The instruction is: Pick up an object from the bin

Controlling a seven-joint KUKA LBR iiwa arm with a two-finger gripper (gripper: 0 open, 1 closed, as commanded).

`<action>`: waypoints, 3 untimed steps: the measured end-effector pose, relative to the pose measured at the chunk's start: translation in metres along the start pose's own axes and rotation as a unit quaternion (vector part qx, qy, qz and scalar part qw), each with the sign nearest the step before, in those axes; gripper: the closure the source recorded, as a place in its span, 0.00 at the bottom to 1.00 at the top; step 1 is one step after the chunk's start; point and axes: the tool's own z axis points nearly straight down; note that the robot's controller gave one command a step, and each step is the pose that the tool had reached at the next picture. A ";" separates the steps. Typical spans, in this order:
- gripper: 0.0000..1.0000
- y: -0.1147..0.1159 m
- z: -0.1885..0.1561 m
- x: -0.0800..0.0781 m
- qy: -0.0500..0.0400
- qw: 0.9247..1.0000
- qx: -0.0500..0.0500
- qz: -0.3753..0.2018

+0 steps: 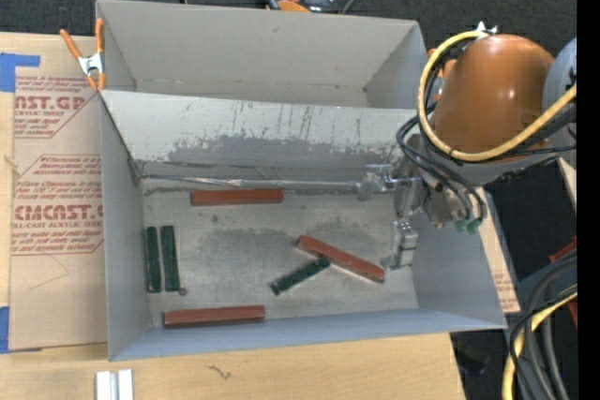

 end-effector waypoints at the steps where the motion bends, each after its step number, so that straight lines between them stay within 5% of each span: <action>1: 0.00 0.000 0.159 0.006 0.005 0.995 -0.001 0.103; 2: 1.00 0.000 0.155 0.004 0.001 0.995 0.000 0.102; 3: 1.00 0.024 -0.025 -0.017 -0.004 0.999 0.001 0.043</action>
Offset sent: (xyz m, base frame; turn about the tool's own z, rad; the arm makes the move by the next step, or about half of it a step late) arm -0.0037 -0.0015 -0.1547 0.2053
